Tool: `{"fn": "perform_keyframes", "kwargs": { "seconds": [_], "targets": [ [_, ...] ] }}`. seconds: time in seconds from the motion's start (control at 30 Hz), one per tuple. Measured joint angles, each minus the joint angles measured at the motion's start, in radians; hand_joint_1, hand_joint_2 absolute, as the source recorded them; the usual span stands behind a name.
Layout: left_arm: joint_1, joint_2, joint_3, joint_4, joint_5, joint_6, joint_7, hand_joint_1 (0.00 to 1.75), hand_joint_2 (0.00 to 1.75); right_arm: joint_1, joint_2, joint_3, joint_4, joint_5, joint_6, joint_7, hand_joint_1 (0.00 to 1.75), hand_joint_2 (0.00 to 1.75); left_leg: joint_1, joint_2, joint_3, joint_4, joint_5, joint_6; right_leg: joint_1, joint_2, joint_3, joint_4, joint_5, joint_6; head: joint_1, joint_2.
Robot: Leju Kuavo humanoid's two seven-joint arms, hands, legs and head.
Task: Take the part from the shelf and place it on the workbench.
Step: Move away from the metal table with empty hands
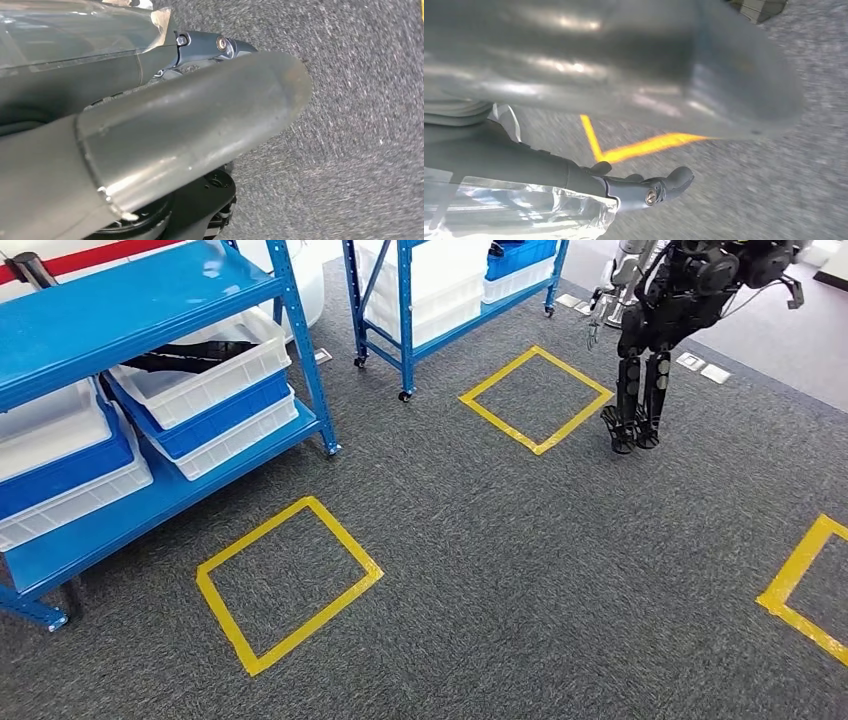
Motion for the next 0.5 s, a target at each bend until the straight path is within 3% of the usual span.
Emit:
{"fn": "perform_keyframes", "kwargs": {
  "seconds": [0.07, 0.13, 0.2, 0.23, 0.3, 0.33, 0.37, 0.4, 0.43, 0.5],
  "targets": [
    [0.002, 0.0, 0.0, 0.001, 0.001, 0.0, -0.002, 0.0, 0.0, -0.005, -0.001, 0.008, 0.0, 0.005, 0.0, -0.001, 0.0, 0.0, -0.002, -0.014, -0.006, 0.009, -0.008, -0.012, 0.0, 0.018, 0.026, -0.062, 0.023, -0.012, 0.002, 0.0],
    [0.004, 0.0, 0.001, 0.001, 0.002, 0.001, -0.003, 0.0, 0.0, -0.01, 0.0, 0.014, 0.0, 0.006, 0.0, -0.002, 0.0, 0.0, 0.0, -0.022, -0.011, 0.011, -0.011, -0.021, 0.001, 0.006, 0.029, -0.06, 0.025, -0.031, 0.001, 0.0],
    [0.007, 0.001, 0.001, 0.001, 0.002, 0.001, -0.003, 0.0, 0.0, -0.01, 0.001, 0.016, 0.0, 0.008, 0.0, -0.002, 0.0, 0.0, 0.001, 0.0, -0.022, 0.037, -0.028, -0.029, -0.003, -0.008, 0.031, -0.062, 0.026, -0.044, -0.001, 0.0],
    [0.006, 0.001, 0.001, 0.001, 0.002, 0.001, -0.004, 0.0, 0.0, -0.01, 0.002, 0.018, 0.0, 0.01, 0.0, -0.002, 0.0, 0.0, 0.002, 0.022, -0.04, 0.078, -0.052, -0.034, -0.005, -0.017, 0.033, -0.064, 0.026, -0.05, -0.004, 0.0],
    [0.006, 0.001, 0.001, 0.002, 0.001, 0.004, -0.006, 0.0, 0.0, -0.007, 0.003, 0.021, 0.0, 0.012, 0.0, -0.002, 0.0, 0.0, 0.005, 0.06, -0.109, 0.214, -0.119, -0.043, -0.001, -0.037, 0.035, -0.064, 0.021, -0.059, -0.008, 0.0],
    [0.006, 0.0, 0.001, 0.002, 0.001, 0.006, -0.008, 0.0, 0.0, -0.006, 0.003, 0.023, 0.0, 0.013, 0.0, -0.002, 0.0, 0.0, 0.008, 0.068, -0.144, 0.278, -0.142, -0.047, 0.001, -0.049, 0.036, -0.064, 0.019, -0.061, -0.008, 0.0],
    [0.008, 0.0, 0.001, 0.002, 0.0, 0.009, -0.01, 0.0, 0.0, -0.005, 0.002, 0.024, 0.0, 0.013, 0.0, -0.002, 0.0, 0.0, 0.01, 0.071, -0.166, 0.313, -0.147, -0.048, 0.003, -0.059, 0.037, -0.064, 0.017, -0.063, -0.008, 0.0],
    [0.01, 0.0, 0.001, 0.002, 0.0, 0.011, -0.011, 0.0, 0.0, -0.004, 0.002, 0.024, 0.0, 0.014, 0.0, -0.002, 0.0, 0.0, 0.011, 0.074, -0.167, 0.307, -0.131, -0.048, 0.004, -0.069, 0.039, -0.064, 0.014, -0.064, -0.008, 0.0],
    [0.012, 0.0, 0.001, 0.002, 0.0, 0.012, -0.012, 0.0, 0.0, -0.004, 0.002, 0.025, 0.0, 0.014, 0.0, -0.002, 0.0, 0.0, 0.012, 0.079, -0.146, 0.259, -0.098, -0.046, 0.004, -0.077, 0.042, -0.064, 0.012, -0.064, -0.008, 0.0],
    [0.013, 0.0, 0.001, 0.002, -0.001, 0.014, -0.013, 0.0, 0.0, -0.005, 0.004, 0.027, 0.0, 0.014, 0.0, -0.002, 0.0, 0.0, 0.008, 0.113, -0.072, 0.115, -0.03, -0.037, 0.007, -0.091, 0.051, -0.064, 0.006, -0.059, -0.008, 0.0]
  ]
}}
